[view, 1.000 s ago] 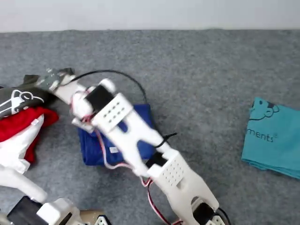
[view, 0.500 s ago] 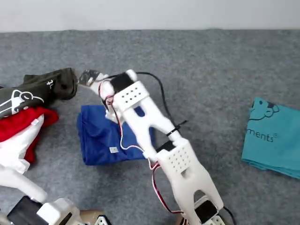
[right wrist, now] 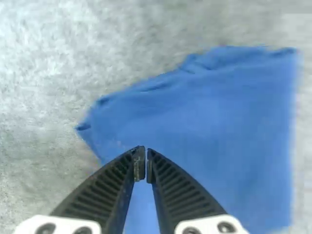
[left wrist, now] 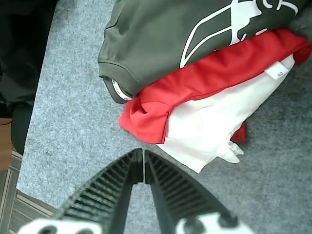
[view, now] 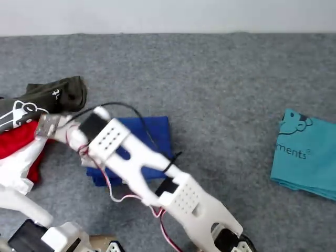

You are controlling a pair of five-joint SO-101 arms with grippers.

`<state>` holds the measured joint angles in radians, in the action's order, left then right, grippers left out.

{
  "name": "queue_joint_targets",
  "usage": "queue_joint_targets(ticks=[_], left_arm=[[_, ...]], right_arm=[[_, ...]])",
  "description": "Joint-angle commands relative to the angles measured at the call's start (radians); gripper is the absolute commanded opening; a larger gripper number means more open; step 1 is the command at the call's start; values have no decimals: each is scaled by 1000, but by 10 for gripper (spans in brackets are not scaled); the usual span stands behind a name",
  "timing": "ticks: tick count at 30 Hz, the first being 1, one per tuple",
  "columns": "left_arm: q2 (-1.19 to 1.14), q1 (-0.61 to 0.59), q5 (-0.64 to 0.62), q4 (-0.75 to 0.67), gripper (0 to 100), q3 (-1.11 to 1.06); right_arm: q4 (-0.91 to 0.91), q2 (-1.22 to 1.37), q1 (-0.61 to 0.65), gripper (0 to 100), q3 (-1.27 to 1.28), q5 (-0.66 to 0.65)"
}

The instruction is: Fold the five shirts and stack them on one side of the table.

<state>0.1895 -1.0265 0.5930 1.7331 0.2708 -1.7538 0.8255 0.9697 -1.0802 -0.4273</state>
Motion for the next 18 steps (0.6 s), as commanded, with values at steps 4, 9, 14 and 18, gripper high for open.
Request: queue_joint_targets(ticks=[4,9,14,18], left_arm=[[48,0,-11,5,17,5],[48,2,-11,5,17,5],[48,0,-11,5,17,8],[48,0,-11,5,17,8]], right_arm=[[-42,-97,-163,9,9,-6],[-44,-125,-125,9,189,21],[-38,-117,-21,9,296,87],[-1,-30,35,9,298,94]])
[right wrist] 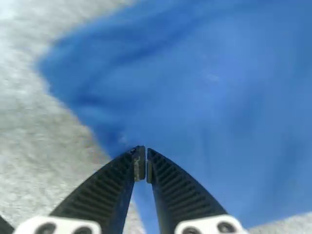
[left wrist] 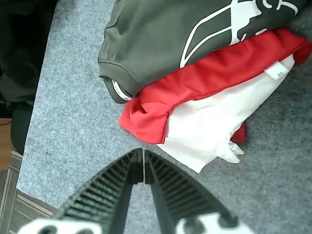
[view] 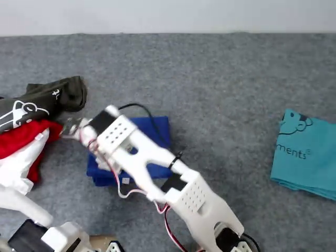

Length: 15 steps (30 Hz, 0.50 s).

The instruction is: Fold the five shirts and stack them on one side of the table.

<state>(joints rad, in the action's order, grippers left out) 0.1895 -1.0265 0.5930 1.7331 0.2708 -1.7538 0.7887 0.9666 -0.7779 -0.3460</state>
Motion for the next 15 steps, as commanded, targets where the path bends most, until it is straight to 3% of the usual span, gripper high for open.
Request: queue_joint_targets(ticks=[1,10,15], left_arm=[[48,0,-11,5,17,8],[48,0,-6,5,17,10],[48,0,-6,5,17,10]], right_arm=[[5,30,44,9,-5,9],[-45,-85,1,9,-75,11],[-44,-231,-85,9,38,8]])
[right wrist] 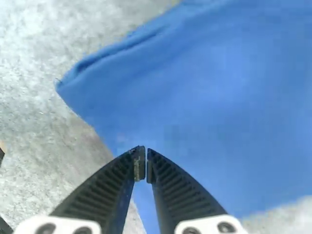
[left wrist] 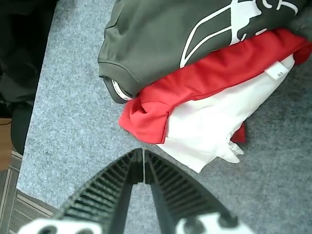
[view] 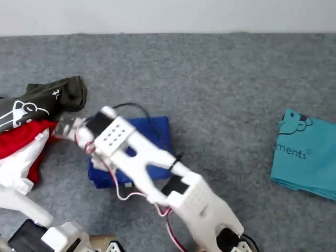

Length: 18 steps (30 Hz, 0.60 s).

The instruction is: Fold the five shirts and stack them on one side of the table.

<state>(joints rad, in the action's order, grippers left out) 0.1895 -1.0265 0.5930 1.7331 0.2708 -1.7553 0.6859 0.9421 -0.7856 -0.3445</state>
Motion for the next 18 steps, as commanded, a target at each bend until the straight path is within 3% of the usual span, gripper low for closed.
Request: queue_joint_targets(ticks=[1,8,18], left_arm=[[46,0,-6,5,17,10],[48,0,-6,5,17,10],[43,0,-6,5,17,10]], right_arm=[[-42,-153,-82,9,92,5],[-36,-252,-213,9,422,6],[94,-186,-211,9,591,14]])
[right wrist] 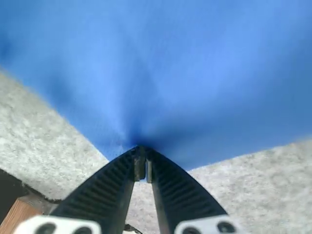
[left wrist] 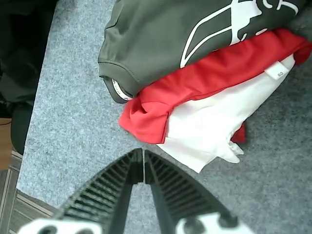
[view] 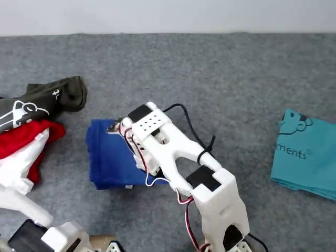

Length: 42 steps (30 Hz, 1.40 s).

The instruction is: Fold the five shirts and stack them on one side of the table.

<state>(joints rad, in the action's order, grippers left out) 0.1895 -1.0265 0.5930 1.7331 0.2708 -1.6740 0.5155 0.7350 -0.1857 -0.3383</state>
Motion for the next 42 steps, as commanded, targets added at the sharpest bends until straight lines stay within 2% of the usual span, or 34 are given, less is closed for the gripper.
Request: queue_joint_targets(ticks=[1,8,11,13,18,20,25,32,38,40,42], left_arm=[[43,0,-6,5,17,10],[41,0,-6,5,17,7],[40,0,-6,3,17,5],[40,0,-6,3,17,5],[40,0,-6,3,17,5],[40,0,-6,3,17,5],[40,0,-6,3,17,5],[40,0,-6,3,17,4],[40,0,-6,3,17,4],[40,0,-6,3,17,4],[40,0,-6,3,17,4]], right_arm=[[10,-27,-4,9,-21,6],[-113,-165,-50,9,-192,12],[-120,-220,-87,16,-215,84],[-122,-245,-105,75,-213,135],[-119,-252,-102,350,-183,318],[-110,-219,-81,401,-183,331],[-38,-101,-24,379,-187,364],[110,56,-27,373,-187,404],[142,194,-27,370,-192,404],[124,225,-27,322,-218,404],[90,246,-42,207,-264,399]])
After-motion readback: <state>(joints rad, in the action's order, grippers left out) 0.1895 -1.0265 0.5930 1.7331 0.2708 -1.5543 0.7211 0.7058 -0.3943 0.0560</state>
